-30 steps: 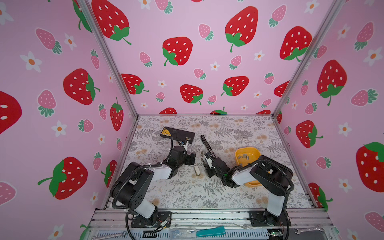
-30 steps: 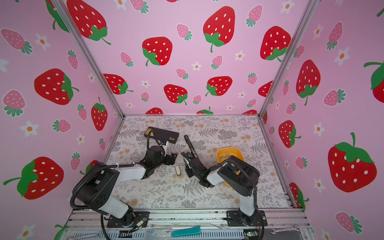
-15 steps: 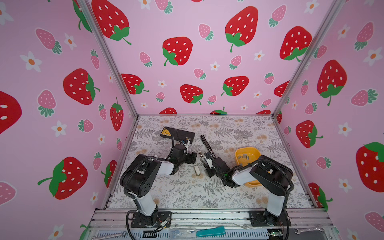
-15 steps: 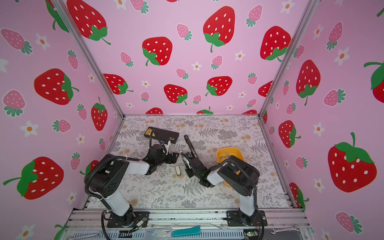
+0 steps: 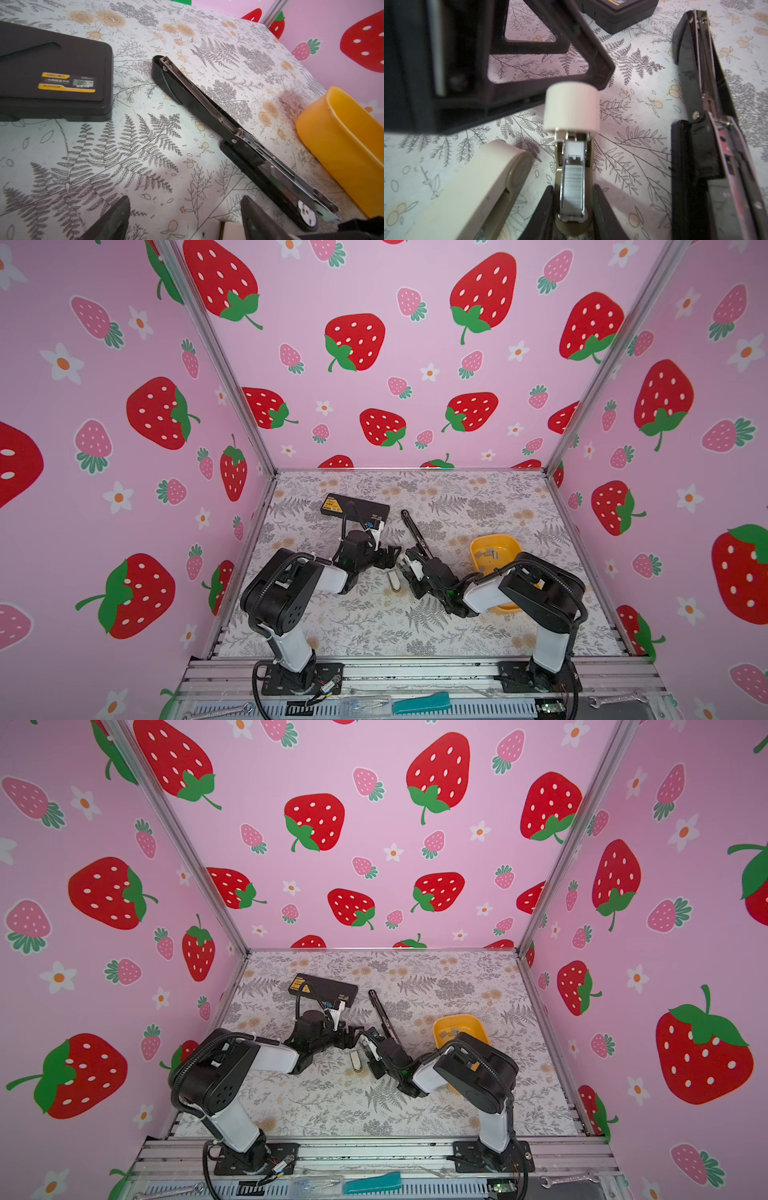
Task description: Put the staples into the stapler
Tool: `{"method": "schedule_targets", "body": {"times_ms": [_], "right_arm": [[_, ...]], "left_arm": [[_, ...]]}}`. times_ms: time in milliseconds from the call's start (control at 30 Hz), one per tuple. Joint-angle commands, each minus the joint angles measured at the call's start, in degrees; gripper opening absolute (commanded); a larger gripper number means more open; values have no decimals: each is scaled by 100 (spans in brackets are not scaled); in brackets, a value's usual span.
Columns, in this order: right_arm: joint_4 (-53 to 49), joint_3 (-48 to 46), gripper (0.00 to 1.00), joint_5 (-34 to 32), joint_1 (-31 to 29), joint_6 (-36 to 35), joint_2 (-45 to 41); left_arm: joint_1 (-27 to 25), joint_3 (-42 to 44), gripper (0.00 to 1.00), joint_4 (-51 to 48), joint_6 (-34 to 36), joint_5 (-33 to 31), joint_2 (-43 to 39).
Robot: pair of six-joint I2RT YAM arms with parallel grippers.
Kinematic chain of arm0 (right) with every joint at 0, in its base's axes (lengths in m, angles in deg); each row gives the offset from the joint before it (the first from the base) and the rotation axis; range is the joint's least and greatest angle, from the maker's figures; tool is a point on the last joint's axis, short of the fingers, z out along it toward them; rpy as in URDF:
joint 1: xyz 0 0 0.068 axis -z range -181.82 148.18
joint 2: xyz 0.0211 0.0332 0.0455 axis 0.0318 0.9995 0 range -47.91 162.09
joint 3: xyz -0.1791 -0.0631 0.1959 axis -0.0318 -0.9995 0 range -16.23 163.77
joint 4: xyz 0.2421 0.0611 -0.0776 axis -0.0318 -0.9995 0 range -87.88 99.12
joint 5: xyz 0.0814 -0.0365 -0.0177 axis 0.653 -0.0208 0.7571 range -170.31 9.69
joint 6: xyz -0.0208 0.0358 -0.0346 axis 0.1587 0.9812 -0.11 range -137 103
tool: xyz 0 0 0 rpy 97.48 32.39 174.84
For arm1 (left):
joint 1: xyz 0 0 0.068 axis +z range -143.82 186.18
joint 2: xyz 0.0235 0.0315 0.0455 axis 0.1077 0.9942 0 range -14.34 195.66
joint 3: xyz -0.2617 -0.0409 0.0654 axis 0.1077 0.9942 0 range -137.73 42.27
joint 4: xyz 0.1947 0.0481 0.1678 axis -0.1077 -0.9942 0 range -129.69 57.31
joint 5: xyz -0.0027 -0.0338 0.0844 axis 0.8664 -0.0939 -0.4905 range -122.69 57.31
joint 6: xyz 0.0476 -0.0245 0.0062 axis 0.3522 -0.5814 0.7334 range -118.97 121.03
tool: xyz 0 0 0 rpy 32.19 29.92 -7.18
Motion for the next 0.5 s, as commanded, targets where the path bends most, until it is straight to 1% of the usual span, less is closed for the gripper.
{"method": "schedule_targets", "body": {"times_ms": [0, 133, 300, 467], "right_arm": [[-133, -102, 32, 242, -114, 112, -43], [-218, -114, 36, 185, -114, 110, -227], [-351, -239, 39, 144, -114, 112, -732], [-431, -454, 39, 189, -114, 120, -1362]], "left_arm": [[-82, 166, 84, 415, 213, 172, -12], [-117, 339, 84, 630, 313, 116, 31], [-152, 416, 83, 771, 388, 119, 112], [-179, 444, 82, 900, 459, 110, 208]]}}
